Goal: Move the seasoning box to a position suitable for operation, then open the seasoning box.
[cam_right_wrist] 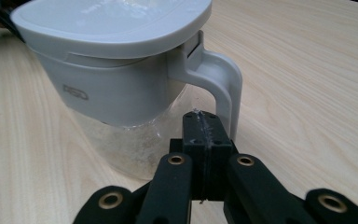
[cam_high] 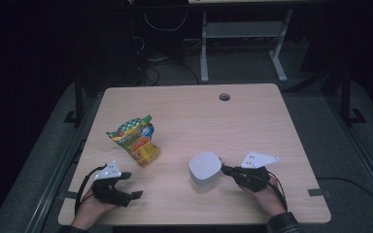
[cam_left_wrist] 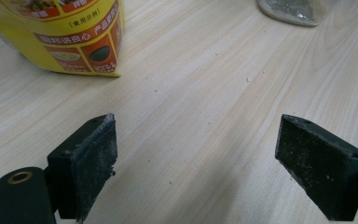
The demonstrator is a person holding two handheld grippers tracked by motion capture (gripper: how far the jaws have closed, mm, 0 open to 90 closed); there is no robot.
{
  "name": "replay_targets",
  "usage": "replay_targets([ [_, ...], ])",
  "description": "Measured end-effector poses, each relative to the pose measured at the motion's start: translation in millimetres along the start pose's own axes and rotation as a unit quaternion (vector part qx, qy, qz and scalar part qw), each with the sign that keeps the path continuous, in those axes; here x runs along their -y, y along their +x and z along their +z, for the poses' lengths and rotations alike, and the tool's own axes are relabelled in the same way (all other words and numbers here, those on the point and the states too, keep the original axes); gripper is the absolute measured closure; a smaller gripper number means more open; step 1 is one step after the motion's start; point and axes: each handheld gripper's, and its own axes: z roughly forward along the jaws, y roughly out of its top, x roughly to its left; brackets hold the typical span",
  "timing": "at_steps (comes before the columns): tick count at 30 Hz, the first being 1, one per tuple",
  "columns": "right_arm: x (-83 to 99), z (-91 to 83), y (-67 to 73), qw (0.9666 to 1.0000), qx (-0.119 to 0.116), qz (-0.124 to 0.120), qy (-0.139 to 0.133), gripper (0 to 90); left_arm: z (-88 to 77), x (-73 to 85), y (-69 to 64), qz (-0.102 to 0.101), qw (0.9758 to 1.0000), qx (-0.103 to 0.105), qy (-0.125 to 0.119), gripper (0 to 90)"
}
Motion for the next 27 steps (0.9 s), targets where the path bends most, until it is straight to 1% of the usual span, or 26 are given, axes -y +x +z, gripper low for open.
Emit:
replay_targets([
  [7, 6.1, -15.2, -4.6, 0.9997, 0.013, 0.019, -0.008, 89.4, -0.2, -0.7, -0.2, 0.001, 1.0, 0.001, -0.001, 12.5],
  [10, 7.6, -21.5, -7.0, 0.9994, 0.021, 0.023, -0.014, 89.4, 0.2, -0.5, -0.4, 0.004, 1.0, 0.001, 0.001, 12.5],
  [12, 7.8, -25.9, -8.9, 0.9992, 0.025, 0.025, -0.019, 89.4, -0.1, -0.9, -0.6, 0.002, 1.0, 0.001, -0.001, 12.5],
  [14, 7.6, -28.6, -11.1, 0.999, 0.024, 0.031, -0.024, 89.4, -0.2, -0.7, -0.7, 0.001, 1.0, 0.001, -0.002, 12.5],
  [16, 6.4, -31.5, -14.5, 0.9986, 0.024, 0.036, -0.029, 89.4, 0.0, -0.3, 0.2, 0.001, 1.0, 0.0, 0.001, 12.5],
  [18, 5.1, -33.1, -16.8, 0.9983, 0.022, 0.041, -0.035, 89.4, -0.5, -1.3, 0.3, 0.002, 1.0, 0.001, -0.002, 12.5],
  [19, 4.5, -33.2, -17.8, 0.9982, 0.025, 0.042, -0.036, 89.4, -0.2, -1.5, -0.4, 0.002, 1.0, 0.002, -0.004, 12.5],
  [22, 2.1, -31.8, -20.8, 0.9981, 0.026, 0.045, -0.034, 89.5, 1.2, -0.7, -1.6, 0.005, 1.0, 0.004, 0.001, 12.5],
  [23, 0.3, -31.8, -21.2, 0.9978, 0.025, 0.05, -0.037, 89.5, 1.3, -0.8, -1.5, 0.005, 1.0, 0.004, 0.001, 12.5],
  [27, -9.9, -35.4, -22.8, 0.9963, 0.033, 0.05, -0.061, 89.6, 1.4, -1.3, -1.1, 0.005, 1.0, 0.004, -0.001, 12.5],
])
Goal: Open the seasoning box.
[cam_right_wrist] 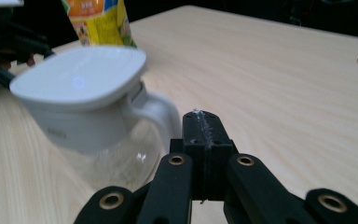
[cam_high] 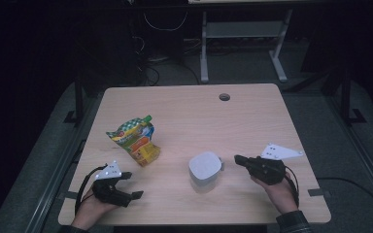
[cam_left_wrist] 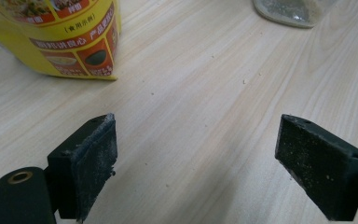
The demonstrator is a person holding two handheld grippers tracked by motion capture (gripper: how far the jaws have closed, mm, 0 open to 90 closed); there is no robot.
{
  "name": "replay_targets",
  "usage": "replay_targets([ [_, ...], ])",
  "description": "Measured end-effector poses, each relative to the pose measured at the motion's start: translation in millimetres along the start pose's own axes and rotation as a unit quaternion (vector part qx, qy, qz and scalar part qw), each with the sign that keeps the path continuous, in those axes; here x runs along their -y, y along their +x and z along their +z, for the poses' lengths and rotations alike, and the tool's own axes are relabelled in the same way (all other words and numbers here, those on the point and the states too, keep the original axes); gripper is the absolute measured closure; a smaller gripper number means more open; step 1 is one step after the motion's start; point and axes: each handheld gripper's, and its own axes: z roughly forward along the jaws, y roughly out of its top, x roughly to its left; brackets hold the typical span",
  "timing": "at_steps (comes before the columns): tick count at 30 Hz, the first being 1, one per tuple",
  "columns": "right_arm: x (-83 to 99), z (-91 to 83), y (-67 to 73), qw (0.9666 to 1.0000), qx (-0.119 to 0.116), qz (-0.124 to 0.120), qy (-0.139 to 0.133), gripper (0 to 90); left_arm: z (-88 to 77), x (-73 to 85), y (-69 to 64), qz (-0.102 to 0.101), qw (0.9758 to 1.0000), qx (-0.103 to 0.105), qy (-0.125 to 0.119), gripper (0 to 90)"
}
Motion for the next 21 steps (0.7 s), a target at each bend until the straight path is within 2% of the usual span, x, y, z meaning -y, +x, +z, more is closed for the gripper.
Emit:
replay_targets([
  [4, -8.1, -2.1, -3.9, 0.9998, 0.004, 0.01, -0.016, 89.6, 0.2, 0.3, -0.5, 0.0, 1.0, 0.0, 0.002, 12.5],
  [8, -14.4, -1.1, -5.6, 0.9998, 0.008, 0.002, -0.017, 89.5, 0.3, 0.2, 0.0, 0.0, 1.0, 0.0, 0.003, 12.5],
  [10, -17.0, 0.3, -6.0, 0.9996, 0.01, -0.006, -0.026, 89.5, 0.5, 0.0, 0.2, 0.0, 1.0, 0.0, 0.003, 12.5],
  [21, -42.5, 19.4, -5.2, 0.9991, -0.028, -0.006, -0.03, 89.5, 1.6, -0.6, 0.1, -0.004, 1.0, 0.001, -0.001, 12.5],
])
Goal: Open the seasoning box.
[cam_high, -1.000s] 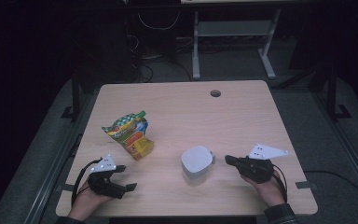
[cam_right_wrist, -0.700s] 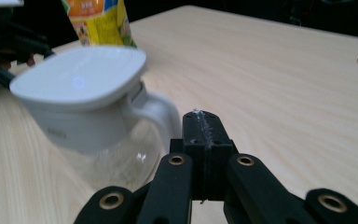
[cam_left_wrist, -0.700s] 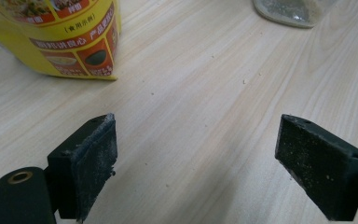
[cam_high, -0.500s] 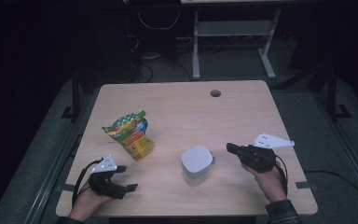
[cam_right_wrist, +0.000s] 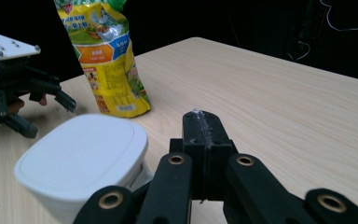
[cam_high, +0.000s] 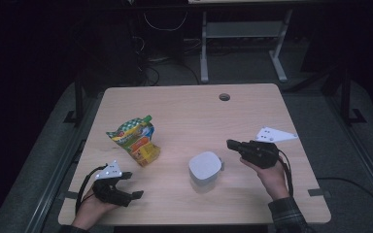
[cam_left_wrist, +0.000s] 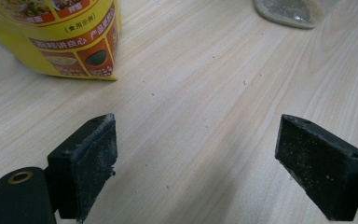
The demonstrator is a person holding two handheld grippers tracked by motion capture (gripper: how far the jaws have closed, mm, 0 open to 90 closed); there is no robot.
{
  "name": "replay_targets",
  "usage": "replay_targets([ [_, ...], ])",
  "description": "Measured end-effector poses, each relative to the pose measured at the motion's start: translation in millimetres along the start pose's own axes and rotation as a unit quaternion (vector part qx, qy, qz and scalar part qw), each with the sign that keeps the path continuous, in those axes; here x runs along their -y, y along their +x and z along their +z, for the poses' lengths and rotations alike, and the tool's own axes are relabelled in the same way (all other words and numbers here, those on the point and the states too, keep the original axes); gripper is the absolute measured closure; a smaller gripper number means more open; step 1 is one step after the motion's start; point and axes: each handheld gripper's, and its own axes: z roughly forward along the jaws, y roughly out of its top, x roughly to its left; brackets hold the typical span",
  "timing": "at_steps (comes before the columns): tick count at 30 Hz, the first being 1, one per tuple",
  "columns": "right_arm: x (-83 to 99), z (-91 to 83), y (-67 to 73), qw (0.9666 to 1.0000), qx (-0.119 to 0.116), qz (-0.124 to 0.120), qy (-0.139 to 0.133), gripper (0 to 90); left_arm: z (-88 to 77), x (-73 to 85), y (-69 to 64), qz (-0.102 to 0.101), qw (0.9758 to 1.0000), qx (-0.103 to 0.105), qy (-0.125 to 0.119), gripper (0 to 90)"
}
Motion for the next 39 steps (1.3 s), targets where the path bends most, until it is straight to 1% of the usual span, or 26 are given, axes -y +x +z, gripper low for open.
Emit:
replay_targets([
  [1, -1.7, 2.1, 0.5, 1.0, -0.005, 0.002, 0.0, 89.6, 0.2, -0.2, 0.3, 0.0, 1.0, 0.0, 0.0, 12.5],
  [4, -7.4, 6.7, 2.2, 1.0, -0.008, -0.005, 0.0, 89.5, 0.9, 0.4, 1.4, 0.0, 1.0, -0.001, -0.001, 12.5],
  [7, -10.9, 9.8, 2.7, 0.9999, -0.009, -0.005, -0.003, 89.5, 0.2, 0.5, 1.3, 0.001, 1.0, -0.002, -0.002, 12.5],
  [8, -10.7, 10.1, 3.1, 0.9999, -0.013, -0.003, -0.005, 89.5, 0.2, 0.3, 0.5, 0.0, 1.0, 0.0, -0.002, 12.5],
  [9, -10.2, 10.4, 4.7, 0.9999, -0.016, 0.0, -0.004, 89.5, -0.1, -0.1, 0.4, 0.004, 1.0, 0.0, 0.002, 12.5],
  [11, -7.5, 10.4, 8.2, 0.9998, -0.018, -0.007, 0.004, 89.5, 0.1, 0.0, -0.3, 0.003, 1.0, 0.001, 0.002, 12.6],
  [13, -4.4, 10.3, 10.5, 0.9997, -0.021, -0.007, 0.012, 89.5, -0.2, -0.2, 0.2, 0.003, 1.0, 0.001, 0.002, 12.6],
  [15, -2.7, 10.3, 12.0, 0.9995, -0.027, -0.01, 0.013, 89.5, -0.5, -0.2, 0.6, 0.003, 1.0, 0.0, 0.0, 12.7],
  [16, -2.3, 10.5, 12.8, 0.9993, -0.03, -0.01, 0.019, 89.5, -0.6, -0.1, 0.6, 0.002, 1.0, 0.0, 0.0, 12.7],
  [18, -1.4, 11.0, 15.1, 0.999, -0.038, -0.011, 0.019, 89.5, -1.0, -0.2, 0.4, 0.002, 1.0, -0.001, 0.0, 12.7],
  [23, -1.4, 11.1, 21.4, 0.9985, -0.045, -0.02, 0.026, 89.5, -0.5, -0.1, 0.4, 0.001, 1.0, 0.0, -0.001, 12.7],
  [26, 0.5, 11.3, 23.5, 0.998, -0.05, -0.021, 0.031, 89.5, -0.6, -0.1, 0.5, 0.001, 1.0, 0.0, -0.001, 12.7],
  [28, 1.8, 11.6, 24.8, 0.9978, -0.051, -0.022, 0.038, 89.5, -0.8, -0.1, 0.5, 0.0, 1.0, 0.0, -0.001, 12.7],
  [33, 3.0, 11.8, 27.3, 0.9972, -0.057, -0.026, 0.042, 89.5, -0.5, -0.2, 0.5, 0.002, 1.0, 0.0, -0.001, 12.7],
  [37, 3.4, 12.9, 27.7, 0.9973, -0.053, -0.029, 0.042, 89.5, -0.4, -0.2, 0.4, 0.001, 1.0, 0.0, -0.001, 12.7],
  [39, 3.8, 13.4, 27.3, 0.9972, -0.054, -0.027, 0.044, 89.5, -0.4, -0.2, 0.4, 0.002, 1.0, 0.0, 0.0, 12.8],
])
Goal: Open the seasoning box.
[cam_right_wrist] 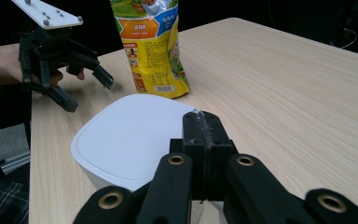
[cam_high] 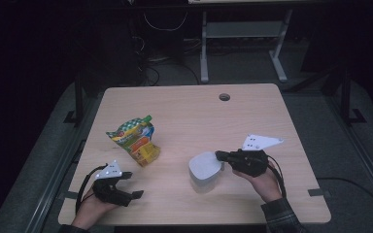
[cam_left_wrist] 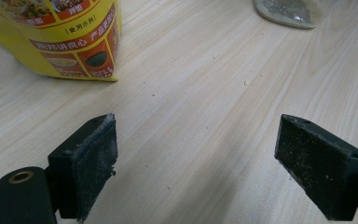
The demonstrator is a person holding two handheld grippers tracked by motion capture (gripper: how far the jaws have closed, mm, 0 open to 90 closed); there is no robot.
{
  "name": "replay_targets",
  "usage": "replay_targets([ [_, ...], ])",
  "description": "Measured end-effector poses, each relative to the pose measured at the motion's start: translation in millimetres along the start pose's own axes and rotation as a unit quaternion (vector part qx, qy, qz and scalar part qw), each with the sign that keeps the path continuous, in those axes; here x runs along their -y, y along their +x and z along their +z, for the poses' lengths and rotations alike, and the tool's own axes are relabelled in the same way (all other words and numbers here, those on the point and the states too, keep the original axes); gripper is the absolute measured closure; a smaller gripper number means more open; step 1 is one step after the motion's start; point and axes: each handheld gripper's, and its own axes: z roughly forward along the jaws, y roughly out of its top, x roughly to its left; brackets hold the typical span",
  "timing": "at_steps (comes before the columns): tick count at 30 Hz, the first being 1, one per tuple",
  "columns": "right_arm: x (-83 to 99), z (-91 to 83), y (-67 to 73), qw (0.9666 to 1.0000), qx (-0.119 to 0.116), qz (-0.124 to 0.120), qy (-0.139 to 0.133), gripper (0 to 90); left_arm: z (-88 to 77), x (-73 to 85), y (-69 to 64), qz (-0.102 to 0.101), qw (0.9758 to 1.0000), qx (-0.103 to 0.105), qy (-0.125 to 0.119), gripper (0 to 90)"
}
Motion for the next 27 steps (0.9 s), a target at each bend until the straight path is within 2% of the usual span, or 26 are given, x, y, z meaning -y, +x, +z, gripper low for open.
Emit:
replay_targets([
  [27, 1.8, 0.9, -2.1, 1.0, 0.005, 0.002, 0.003, 89.6, 0.5, 0.1, -0.4, 0.0, 1.0, 0.001, 0.004, 12.8],
])
